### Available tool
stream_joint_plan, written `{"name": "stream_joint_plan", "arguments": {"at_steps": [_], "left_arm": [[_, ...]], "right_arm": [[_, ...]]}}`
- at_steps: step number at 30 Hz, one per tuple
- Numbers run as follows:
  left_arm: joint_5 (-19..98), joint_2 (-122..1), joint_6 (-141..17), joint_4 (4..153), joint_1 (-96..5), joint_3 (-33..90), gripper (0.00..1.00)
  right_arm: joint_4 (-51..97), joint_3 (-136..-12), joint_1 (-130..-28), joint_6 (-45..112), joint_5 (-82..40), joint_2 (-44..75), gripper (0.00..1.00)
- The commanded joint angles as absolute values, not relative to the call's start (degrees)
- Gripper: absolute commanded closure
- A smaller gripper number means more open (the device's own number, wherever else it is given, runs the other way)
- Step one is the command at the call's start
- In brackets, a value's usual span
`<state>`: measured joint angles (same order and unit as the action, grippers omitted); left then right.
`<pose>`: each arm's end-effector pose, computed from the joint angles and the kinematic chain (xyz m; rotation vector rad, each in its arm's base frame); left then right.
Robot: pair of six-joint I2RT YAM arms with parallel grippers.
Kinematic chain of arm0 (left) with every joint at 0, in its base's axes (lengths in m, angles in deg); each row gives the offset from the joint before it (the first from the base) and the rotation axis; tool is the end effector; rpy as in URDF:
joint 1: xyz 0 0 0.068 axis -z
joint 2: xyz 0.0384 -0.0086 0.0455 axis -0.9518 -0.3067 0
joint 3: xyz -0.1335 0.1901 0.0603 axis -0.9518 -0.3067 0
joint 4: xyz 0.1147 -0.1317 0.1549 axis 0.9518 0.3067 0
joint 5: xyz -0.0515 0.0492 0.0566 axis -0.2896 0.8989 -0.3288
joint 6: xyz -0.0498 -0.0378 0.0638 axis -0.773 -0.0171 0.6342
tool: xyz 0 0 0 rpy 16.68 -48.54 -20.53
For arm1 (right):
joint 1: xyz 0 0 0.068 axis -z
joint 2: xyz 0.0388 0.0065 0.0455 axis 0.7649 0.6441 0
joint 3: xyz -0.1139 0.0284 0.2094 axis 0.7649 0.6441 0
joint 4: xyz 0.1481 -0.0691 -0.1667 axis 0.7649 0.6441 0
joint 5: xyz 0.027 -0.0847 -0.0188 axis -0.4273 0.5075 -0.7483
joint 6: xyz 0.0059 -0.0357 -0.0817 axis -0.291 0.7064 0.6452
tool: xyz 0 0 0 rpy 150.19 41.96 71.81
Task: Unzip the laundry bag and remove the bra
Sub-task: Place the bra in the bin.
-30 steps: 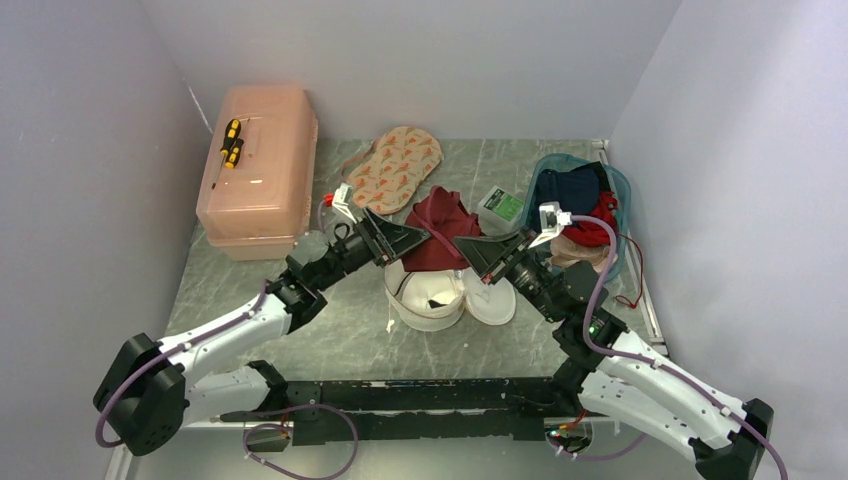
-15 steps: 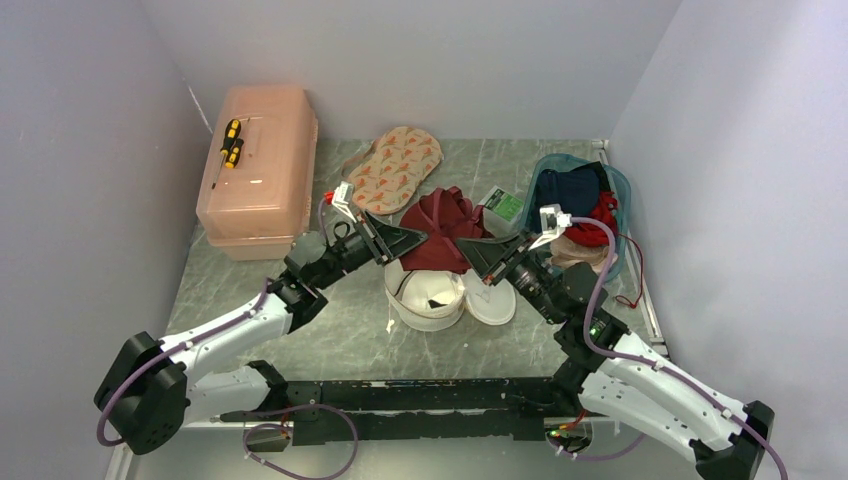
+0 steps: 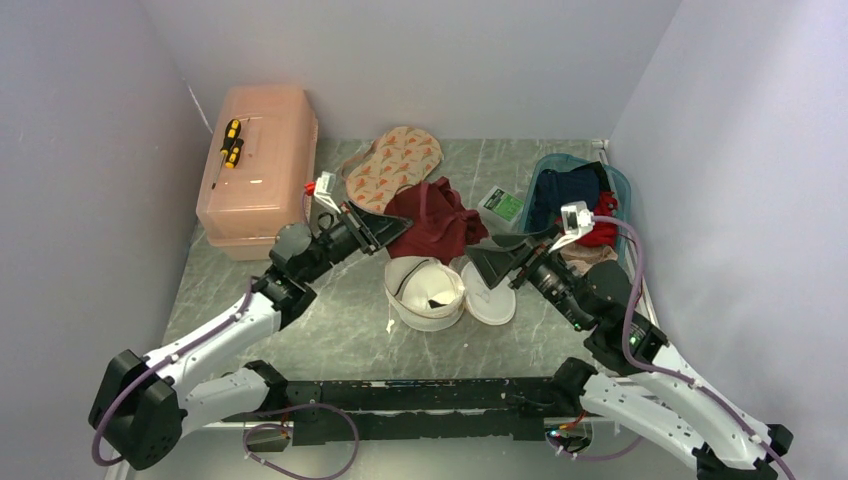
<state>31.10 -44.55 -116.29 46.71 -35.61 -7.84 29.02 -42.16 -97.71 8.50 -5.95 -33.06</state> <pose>0.2056 -0.1808 0.3058 -0.1316 1.6239 -1.6389 0.1270 0.1245 0.3503 -0.1050 1.5745 1.0171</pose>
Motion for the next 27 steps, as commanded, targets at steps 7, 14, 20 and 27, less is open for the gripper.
{"name": "stream_joint_plan", "arguments": {"at_steps": [7, 14, 20, 27], "left_arm": [[29.0, -49.2, -127.6, 29.6, -40.7, -3.8, 0.97], [26.9, -57.0, -134.6, 21.2, -40.6, -0.3, 0.97], [28.3, -56.5, -135.3, 22.3, -40.6, 0.4, 0.97], [29.9, -56.3, -136.2, 22.7, -39.9, -0.1, 0.97]], "right_arm": [[8.1, -30.9, -97.0, 1.7, -14.9, -36.6, 0.02], [-9.6, -30.0, -96.5, -2.5, -20.4, -27.2, 0.0], [-16.1, -28.5, -95.4, -5.8, -14.5, -22.8, 0.0], [-22.9, -29.9, -94.8, -8.5, -12.3, -16.6, 0.0]]}}
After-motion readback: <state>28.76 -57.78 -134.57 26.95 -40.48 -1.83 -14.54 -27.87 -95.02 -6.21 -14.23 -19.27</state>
